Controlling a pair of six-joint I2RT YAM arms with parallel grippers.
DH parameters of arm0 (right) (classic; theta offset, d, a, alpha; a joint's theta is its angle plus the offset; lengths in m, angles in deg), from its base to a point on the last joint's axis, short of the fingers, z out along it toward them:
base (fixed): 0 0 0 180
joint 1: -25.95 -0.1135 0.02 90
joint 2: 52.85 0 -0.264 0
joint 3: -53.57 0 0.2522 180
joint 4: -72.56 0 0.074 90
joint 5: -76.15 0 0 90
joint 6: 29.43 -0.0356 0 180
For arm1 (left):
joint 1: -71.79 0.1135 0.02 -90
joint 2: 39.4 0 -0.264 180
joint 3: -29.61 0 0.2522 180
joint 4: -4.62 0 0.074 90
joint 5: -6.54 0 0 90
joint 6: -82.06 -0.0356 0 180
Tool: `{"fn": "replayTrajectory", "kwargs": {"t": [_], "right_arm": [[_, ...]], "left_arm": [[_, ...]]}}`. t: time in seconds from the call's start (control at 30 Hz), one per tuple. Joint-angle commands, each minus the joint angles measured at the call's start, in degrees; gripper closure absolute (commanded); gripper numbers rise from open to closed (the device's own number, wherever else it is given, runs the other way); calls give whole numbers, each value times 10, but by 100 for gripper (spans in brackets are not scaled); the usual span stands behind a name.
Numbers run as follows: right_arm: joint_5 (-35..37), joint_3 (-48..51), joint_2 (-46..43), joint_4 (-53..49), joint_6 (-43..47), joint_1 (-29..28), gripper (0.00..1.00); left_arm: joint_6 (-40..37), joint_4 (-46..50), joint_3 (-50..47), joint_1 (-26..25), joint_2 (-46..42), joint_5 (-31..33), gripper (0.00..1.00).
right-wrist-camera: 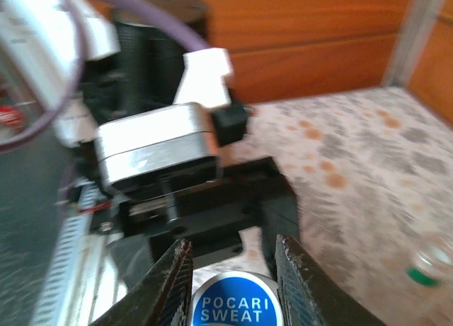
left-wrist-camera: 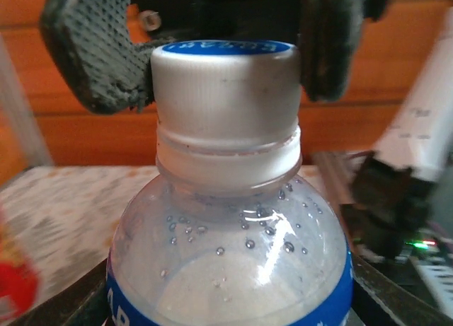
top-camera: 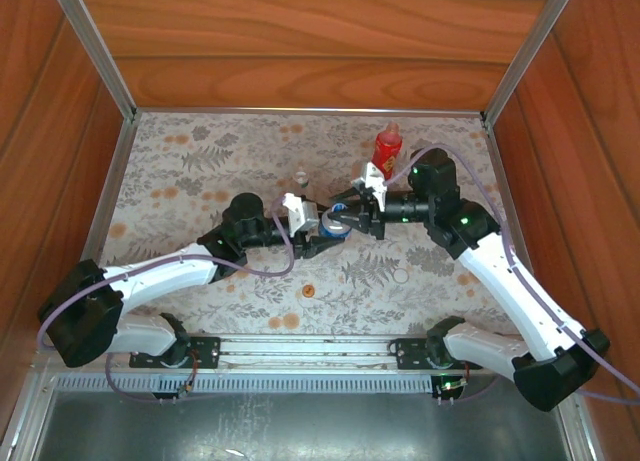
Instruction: Screw on the bottle caps
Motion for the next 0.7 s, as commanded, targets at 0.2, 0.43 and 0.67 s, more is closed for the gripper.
{"fn": "replayTrajectory", "kwargs": {"t": [0.2,0.43,0.67], "right_arm": [[513,28,99,153,-208,-29,95],[490,-8,131,147,-213,-19,83],[211,-14,49,136,-92,30,43]], "left_arm": [[-37,-27,88,-1,69,341,47],[-43,-26,131,4,121,343,47],[7,-25,115,70,109,90,47]]}}
